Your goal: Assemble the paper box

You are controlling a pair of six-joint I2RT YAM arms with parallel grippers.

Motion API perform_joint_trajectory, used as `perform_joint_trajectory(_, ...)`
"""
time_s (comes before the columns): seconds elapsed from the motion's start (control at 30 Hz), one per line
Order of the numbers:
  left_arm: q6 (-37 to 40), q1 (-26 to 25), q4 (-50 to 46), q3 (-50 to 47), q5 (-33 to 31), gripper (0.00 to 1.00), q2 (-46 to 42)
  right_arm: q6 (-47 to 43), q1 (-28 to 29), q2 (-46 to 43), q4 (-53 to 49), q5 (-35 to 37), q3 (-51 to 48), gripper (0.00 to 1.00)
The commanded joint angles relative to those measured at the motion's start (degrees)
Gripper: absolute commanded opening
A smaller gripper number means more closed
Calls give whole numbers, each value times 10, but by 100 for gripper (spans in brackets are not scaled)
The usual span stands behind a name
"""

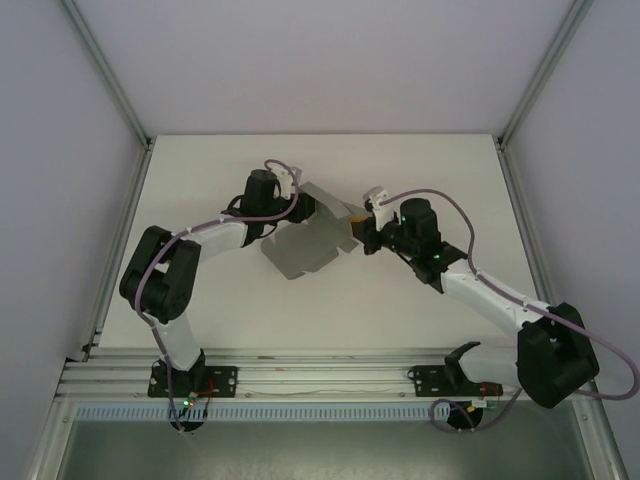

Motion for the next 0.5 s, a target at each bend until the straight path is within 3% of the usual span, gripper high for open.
perform_joint_trajectory(0.0,10,-1,15,13,-26,28,8,18,-6,-7,18,-20,7,0)
perform_joint_trajectory(0.1,4,-1,17,14,-51,14,13,26,-8,-4,14,-17,10,0)
perform_joint_trajectory(0.27,5,-17,-23,23,-174,1,18,43,-8,-5,21,-12,8,0)
perform_joint_trajectory(0.47,-29,-45,-104,59,-342,0,39,58,-8,5,12,15,14,0)
